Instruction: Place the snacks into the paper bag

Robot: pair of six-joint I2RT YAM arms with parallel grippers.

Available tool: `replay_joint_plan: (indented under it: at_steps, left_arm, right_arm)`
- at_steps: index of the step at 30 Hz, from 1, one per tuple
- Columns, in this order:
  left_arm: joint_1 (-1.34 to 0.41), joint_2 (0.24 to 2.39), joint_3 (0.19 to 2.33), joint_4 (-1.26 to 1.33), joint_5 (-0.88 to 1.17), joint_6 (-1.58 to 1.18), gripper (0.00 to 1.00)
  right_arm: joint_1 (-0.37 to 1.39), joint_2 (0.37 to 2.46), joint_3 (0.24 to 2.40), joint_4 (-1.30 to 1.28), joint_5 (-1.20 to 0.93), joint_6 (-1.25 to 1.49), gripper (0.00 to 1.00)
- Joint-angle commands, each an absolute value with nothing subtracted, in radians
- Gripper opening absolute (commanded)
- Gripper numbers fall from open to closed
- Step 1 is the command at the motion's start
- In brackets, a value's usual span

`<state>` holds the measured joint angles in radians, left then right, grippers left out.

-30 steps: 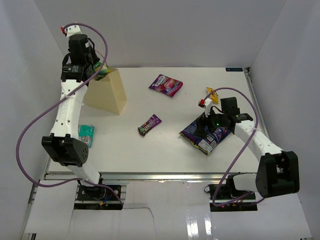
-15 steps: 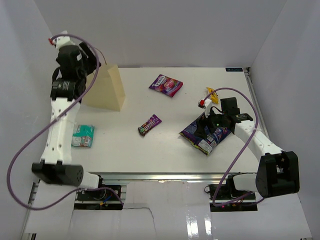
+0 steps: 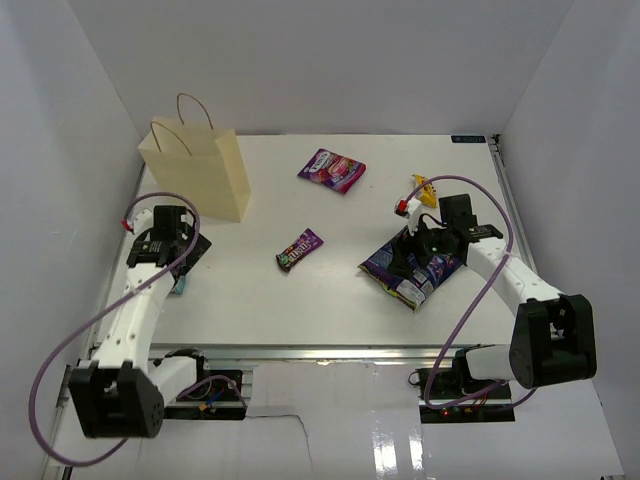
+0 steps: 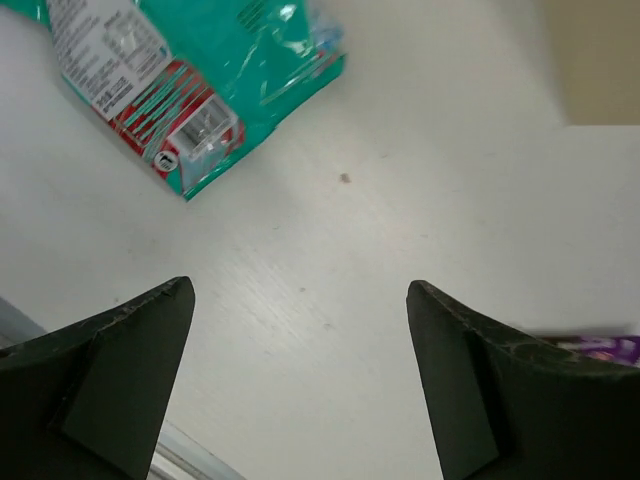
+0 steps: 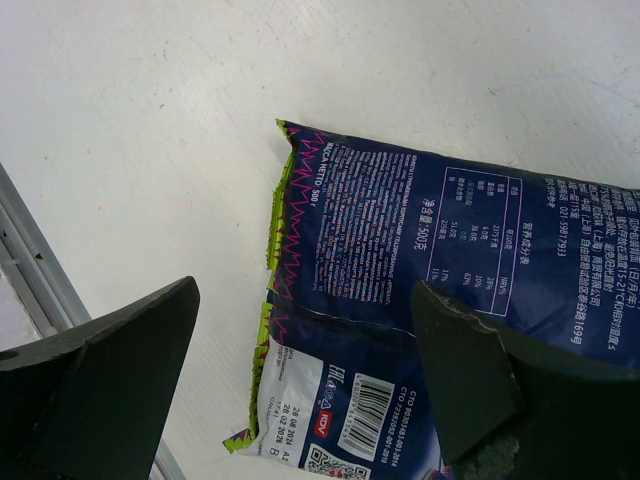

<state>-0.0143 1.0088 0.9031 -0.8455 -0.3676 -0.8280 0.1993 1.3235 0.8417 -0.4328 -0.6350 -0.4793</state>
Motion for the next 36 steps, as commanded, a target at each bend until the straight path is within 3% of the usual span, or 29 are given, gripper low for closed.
replay_joint_plan:
  at_steps: [1,16,24,27,29,35,36]
  left_arm:
    - [0.054,1.118,0.877,-0.836,-0.284,-0.784,0.98]
    - [0.103,1.561,0.962,-0.65,-0.46,-0.391,0.98]
    - [0.113,1.675,1.017,-0.58,-0.563,-0.284,0.98]
    - [0.12,1.718,1.008,-0.565,-0.569,-0.27,0.88]
    - [0.126,1.735,1.002,-0.563,-0.566,-0.273,0.71]
    - [0.13,1.701,0.973,-0.552,-0.467,-0.282,0.47]
    - [0.13,1.674,0.97,-0.552,-0.45,-0.282,0.38]
  right_arm:
    - [0.202,1.316,0.876,-0.433,-0.657,-0.492,0.92]
    - [0.202,1.316,0.853,-0.428,-0.643,-0.5,0.92]
    - [0.202,1.33,0.853,-0.428,-0.655,-0.502,0.92]
    - [0.202,1.333,0.856,-0.428,-0.653,-0.502,0.92]
    - [0.202,1.336,0.859,-0.428,-0.652,-0.502,0.92]
    - [0.202,1.342,0.865,-0.428,-0.655,-0.502,0.92]
    - [0.204,1.344,0.868,-0.428,-0.655,-0.502,0.92]
